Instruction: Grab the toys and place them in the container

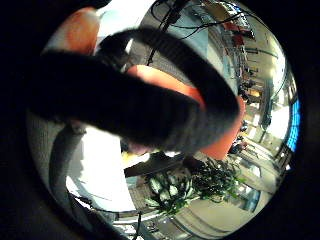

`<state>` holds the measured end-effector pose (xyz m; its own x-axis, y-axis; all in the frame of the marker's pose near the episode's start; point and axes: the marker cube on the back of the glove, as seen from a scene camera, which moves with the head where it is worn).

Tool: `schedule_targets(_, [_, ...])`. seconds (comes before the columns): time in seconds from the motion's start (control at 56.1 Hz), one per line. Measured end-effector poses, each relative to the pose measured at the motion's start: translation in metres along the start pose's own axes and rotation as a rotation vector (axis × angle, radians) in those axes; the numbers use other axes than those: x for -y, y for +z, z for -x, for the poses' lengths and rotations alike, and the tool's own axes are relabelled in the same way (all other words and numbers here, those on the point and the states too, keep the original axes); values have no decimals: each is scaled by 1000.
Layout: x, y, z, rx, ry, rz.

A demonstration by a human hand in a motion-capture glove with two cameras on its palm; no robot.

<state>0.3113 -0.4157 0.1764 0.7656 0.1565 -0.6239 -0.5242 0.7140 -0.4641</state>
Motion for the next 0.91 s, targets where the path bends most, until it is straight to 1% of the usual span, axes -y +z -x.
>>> schedule_targets(0.107, [-12,2,15,-33,-19,-87])
schedule_targets(0.232, [-28,-12,43,-129,-124,-232])
schedule_targets(0.339, [-33,-62,71,-96,-236,-300])
schedule_targets(0.463, [-75,-96,132,-56,-409,-409])
schedule_targets(0.588, [-114,-136,212,-17,-591,-516])
schedule_targets(0.695, [-142,-151,281,-14,-764,-504])
schedule_targets(0.82, [-141,-154,351,7,-783,-423])
schedule_targets(0.909, [-126,-144,376,-137,-789,-422])
